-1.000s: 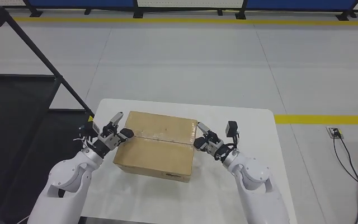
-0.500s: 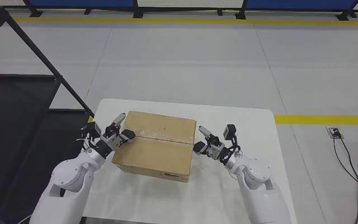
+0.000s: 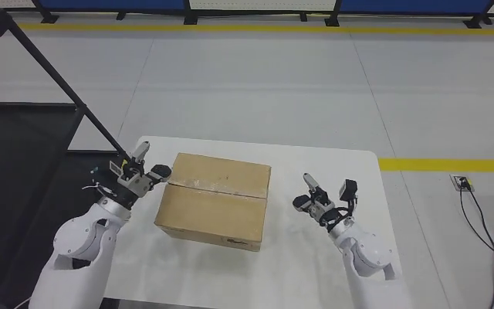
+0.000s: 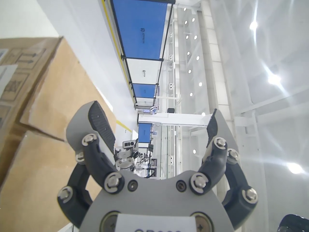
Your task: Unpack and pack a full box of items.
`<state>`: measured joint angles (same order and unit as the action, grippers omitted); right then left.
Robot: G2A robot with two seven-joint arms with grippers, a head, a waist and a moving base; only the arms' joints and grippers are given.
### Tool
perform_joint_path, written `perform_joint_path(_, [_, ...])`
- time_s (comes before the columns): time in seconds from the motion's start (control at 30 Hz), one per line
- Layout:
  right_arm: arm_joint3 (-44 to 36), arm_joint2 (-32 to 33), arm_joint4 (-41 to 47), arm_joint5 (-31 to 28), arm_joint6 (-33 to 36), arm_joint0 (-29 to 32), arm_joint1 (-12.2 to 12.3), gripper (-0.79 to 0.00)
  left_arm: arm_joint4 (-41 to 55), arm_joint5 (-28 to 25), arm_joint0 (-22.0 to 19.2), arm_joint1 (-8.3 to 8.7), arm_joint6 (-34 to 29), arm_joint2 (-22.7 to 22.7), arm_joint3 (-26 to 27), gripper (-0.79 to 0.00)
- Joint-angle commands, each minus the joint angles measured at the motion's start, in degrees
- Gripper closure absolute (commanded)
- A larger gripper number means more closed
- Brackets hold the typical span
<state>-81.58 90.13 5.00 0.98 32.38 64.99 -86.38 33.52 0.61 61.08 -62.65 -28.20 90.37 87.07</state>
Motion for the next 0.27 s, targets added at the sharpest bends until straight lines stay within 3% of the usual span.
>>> perform_joint_path(0.0, [-1.22,1.57,-0.25,-1.10,-1.70,1.96,0.33,-0.785,1.28,0.18,0.40,0.23,0.21,2.53,0.47,-0.785])
perform_joint_path(0.23, [-1.06,4.79,-1.25,-5.02,-6.47,5.49,1.01,-0.785,2.49,1.01,1.74,0.71,0.07,6.74,1.56,-0.784])
